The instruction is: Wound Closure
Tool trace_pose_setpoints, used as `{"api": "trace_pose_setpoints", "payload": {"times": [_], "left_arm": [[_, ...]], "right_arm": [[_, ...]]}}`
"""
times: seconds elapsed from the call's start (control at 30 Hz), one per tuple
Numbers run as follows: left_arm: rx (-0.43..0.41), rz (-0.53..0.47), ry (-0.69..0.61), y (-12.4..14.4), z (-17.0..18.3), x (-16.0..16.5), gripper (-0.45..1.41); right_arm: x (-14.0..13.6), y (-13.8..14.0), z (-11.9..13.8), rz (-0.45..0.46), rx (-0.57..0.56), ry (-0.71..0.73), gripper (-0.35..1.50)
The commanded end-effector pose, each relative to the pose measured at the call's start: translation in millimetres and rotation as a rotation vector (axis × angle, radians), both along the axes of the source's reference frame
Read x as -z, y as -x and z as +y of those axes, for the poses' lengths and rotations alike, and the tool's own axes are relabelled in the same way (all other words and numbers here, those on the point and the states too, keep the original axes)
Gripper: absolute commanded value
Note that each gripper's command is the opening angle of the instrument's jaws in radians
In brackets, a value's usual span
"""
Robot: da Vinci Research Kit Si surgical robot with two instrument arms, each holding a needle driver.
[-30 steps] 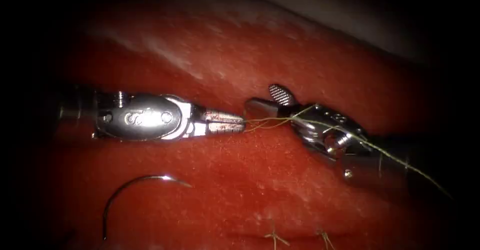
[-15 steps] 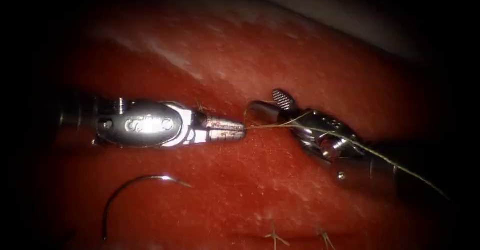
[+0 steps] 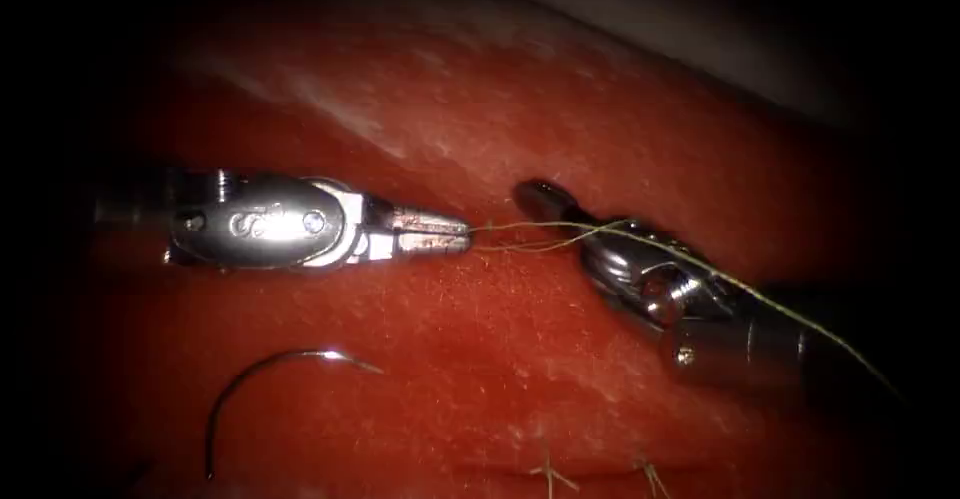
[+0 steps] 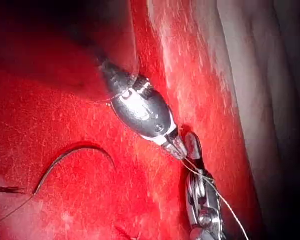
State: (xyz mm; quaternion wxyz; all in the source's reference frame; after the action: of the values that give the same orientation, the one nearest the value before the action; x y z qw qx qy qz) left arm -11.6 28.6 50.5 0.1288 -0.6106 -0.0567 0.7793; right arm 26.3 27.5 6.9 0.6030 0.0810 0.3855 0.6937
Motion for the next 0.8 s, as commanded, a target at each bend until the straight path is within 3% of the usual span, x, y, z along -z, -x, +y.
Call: {"api": "trace_pose_setpoints", "payload": {"times": [0.03, 0.07, 0.13, 0.17, 0.27, 0.4, 0.53, 0.8], "left_arm": [[0.000, 0.002, -0.002, 0.5, -0.4, -0.6, -0.35], [0.002, 0.053, -0.013, -0.8, 1.4, -1.5, -0.35], [0.000, 0.088, -0.016, -1.5, 3.0, -2.6, -0.35], [0.000, 0.088, -0.016, -1.5, 3.0, -2.6, -0.35], [0.005, 0.187, -0.028, -3.4, 8.2, -7.3, -0.35], [0.023, 0.227, -0.031, -3.8, 11.5, -9.7, -0.35], [0.027, 0.279, 0.011, -2.4, 15.9, -12.5, -0.35], [0.028, 0.314, 0.111, 0.5, 20.8, -15.5, -0.35]], "right_arm": [[0.3, -1.0, 0.3, 0.003, 0.006, 0.010, -0.35], [2.2, -1.2, 0.5, -0.010, 0.036, 0.041, -0.35], [2.9, -1.4, 0.3, -0.015, 0.047, 0.051, -0.35], [2.9, -1.4, 0.3, -0.015, 0.047, 0.051, -0.35], [3.4, -2.2, -0.7, -0.024, 0.065, 0.066, -0.35], [3.4, -2.4, -1.0, -0.020, 0.076, 0.069, -0.35], [3.8, -3.0, -2.1, -0.018, 0.097, 0.072, -0.35], [4.2, -3.1, -4.0, -0.017, 0.125, 0.069, -0.35]]}}
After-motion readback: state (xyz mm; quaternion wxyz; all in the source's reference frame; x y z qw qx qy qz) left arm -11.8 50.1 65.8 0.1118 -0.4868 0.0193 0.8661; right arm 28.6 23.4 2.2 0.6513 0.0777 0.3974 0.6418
